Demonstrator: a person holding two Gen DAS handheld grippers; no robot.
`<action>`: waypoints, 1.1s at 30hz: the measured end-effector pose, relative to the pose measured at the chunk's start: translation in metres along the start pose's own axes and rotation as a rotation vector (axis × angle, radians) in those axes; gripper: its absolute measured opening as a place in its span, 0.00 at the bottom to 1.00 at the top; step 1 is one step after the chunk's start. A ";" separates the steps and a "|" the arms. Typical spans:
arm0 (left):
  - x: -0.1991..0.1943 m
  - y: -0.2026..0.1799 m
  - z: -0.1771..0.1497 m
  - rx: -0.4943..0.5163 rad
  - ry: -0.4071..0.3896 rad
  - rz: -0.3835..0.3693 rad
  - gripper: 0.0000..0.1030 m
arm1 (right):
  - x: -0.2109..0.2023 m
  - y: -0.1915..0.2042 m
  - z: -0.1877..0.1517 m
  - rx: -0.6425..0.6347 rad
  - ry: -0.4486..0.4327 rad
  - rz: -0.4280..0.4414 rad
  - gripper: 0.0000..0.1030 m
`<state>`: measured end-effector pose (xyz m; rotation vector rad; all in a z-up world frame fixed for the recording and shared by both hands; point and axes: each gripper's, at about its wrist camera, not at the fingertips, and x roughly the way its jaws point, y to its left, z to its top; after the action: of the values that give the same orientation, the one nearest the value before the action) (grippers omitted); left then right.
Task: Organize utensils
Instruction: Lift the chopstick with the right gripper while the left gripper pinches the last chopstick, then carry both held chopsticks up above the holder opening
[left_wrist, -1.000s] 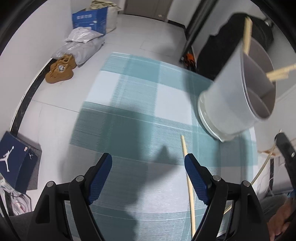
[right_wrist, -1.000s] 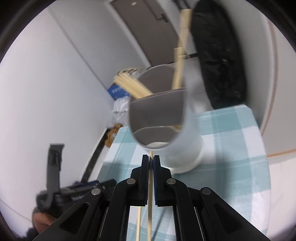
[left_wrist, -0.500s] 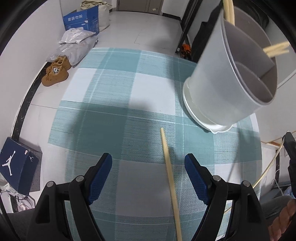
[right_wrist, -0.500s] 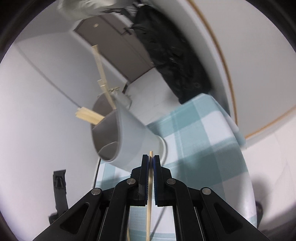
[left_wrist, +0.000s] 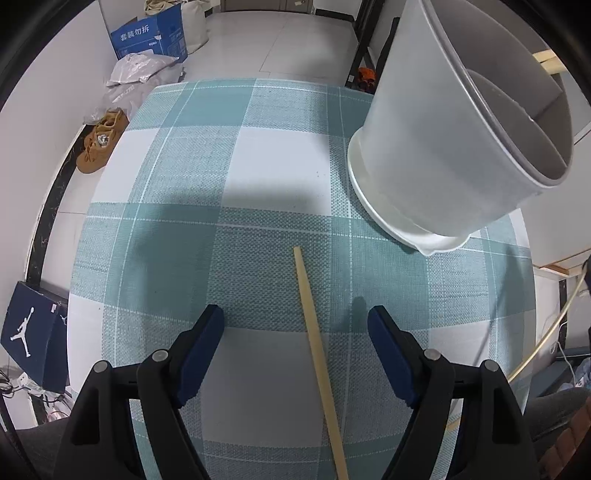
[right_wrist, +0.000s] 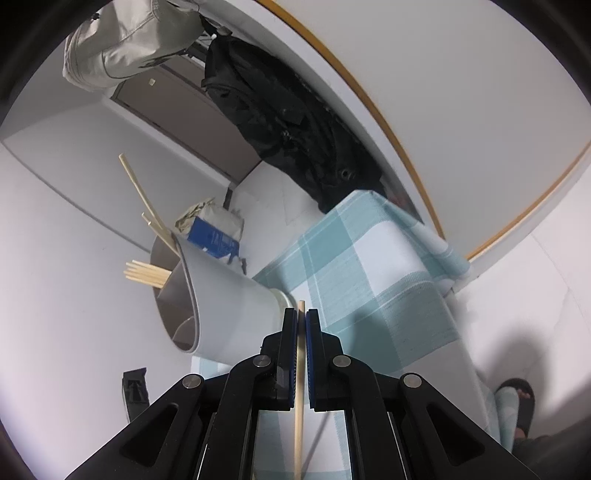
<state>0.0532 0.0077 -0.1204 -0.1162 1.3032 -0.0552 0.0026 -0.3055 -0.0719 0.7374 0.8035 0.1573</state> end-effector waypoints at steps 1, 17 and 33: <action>0.000 -0.001 0.001 0.006 -0.001 0.013 0.69 | -0.002 0.000 0.001 0.003 -0.012 0.000 0.03; -0.002 -0.011 -0.002 0.053 -0.015 0.067 0.05 | -0.002 0.002 0.003 -0.008 -0.028 0.006 0.03; -0.026 -0.006 0.004 -0.002 -0.104 -0.101 0.02 | -0.010 0.021 -0.006 -0.098 -0.055 -0.012 0.03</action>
<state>0.0501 0.0048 -0.0939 -0.1841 1.1935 -0.1329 -0.0052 -0.2907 -0.0553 0.6419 0.7429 0.1635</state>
